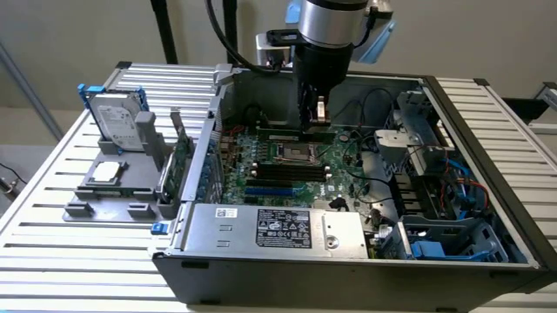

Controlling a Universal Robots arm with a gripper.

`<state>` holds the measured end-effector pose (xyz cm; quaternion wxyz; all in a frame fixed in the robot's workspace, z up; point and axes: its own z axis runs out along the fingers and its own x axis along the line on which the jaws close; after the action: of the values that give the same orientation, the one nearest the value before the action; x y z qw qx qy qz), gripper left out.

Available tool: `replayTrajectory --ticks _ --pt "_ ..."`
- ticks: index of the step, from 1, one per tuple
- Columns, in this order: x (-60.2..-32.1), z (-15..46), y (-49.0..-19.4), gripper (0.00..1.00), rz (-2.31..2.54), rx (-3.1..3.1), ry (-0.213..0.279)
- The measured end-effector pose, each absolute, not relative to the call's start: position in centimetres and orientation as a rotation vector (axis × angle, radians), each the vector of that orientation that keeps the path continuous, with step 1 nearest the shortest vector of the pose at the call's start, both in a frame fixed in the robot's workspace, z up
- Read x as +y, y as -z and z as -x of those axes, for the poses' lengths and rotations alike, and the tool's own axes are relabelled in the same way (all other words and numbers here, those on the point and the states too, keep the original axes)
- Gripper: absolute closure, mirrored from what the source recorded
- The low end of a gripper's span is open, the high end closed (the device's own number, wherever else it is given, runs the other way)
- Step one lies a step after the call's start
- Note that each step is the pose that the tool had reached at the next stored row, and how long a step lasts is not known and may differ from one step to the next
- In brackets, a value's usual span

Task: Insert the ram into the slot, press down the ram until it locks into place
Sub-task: 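Insert the ram into the slot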

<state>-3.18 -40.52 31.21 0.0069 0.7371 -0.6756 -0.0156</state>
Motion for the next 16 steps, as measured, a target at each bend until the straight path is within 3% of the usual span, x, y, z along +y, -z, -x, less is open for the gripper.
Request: replayTrajectory --ticks 16 --pt "-40.3 2.8 -28.3 0.86 -2.285 -2.136 0.048"
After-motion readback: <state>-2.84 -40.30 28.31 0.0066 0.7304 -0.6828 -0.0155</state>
